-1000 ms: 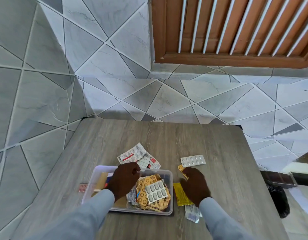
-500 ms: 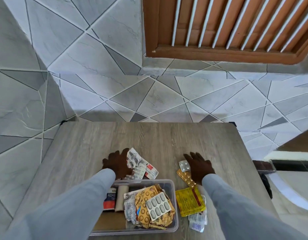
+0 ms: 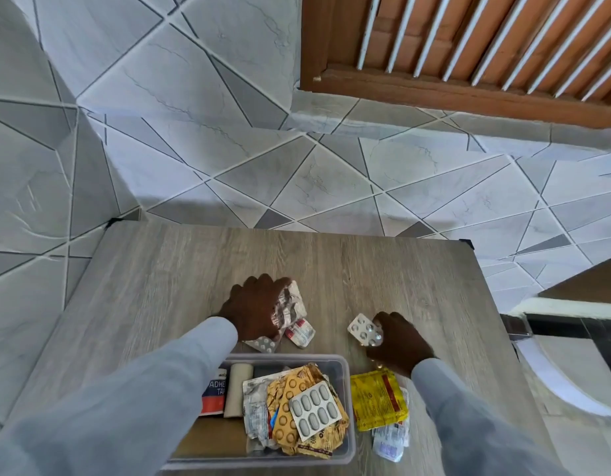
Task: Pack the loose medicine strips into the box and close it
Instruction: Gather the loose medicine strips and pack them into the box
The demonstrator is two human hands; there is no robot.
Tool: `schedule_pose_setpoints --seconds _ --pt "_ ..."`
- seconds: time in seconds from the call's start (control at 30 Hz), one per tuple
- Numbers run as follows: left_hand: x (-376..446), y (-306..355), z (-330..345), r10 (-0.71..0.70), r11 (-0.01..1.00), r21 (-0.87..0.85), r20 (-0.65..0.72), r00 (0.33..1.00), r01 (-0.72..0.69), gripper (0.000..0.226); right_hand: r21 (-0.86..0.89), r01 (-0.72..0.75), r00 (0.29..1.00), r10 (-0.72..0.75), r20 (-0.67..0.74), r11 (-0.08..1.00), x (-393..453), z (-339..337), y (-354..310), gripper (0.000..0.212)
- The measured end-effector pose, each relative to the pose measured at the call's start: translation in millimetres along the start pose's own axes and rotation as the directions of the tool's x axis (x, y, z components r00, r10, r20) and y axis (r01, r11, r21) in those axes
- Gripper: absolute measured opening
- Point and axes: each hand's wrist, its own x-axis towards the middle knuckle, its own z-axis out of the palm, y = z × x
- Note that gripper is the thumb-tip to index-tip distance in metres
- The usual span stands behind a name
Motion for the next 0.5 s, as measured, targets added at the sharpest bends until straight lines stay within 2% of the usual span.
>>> schedule_pose_setpoints --seconds 0.1,0.2,0.3,0.37,0.5 --pt "1.6 5.4 5.8 0.06 0.99 0.118 0.116 0.991 -0.074 0.1 -0.028 -0.031 0.999 0.031 0.019 0.999 -1.9 11.3 -0.9 0.05" --pt "3.7 2.1 15.6 0.04 0.991 0.116 0.2 0.979 -0.064 0.089 -0.014 -0.064 0.998 0.064 0.0 0.998 -1.1 15.5 -3.2 0.047" --pt "2.5 -1.9 20.9 0.016 0.996 0.08 0.206 0.979 -0.033 0.088 0.002 -0.082 0.997 0.082 -0.002 0.997 -0.8 20.4 -8.7 0.057" --pt "0.3 -0.5 21.2 -0.012 0.998 0.07 0.18 0.984 0.0 0.092 0.009 -0.095 0.995 0.096 -0.017 0.995 -2.6 21.2 -11.2 0.057" --pt "-1.0 -1.4 20.1 -0.129 0.992 0.009 0.146 0.981 0.129 0.112 0.068 -0.129 0.992 0.13 -0.005 0.989 -0.7 19.1 -14.8 0.027"
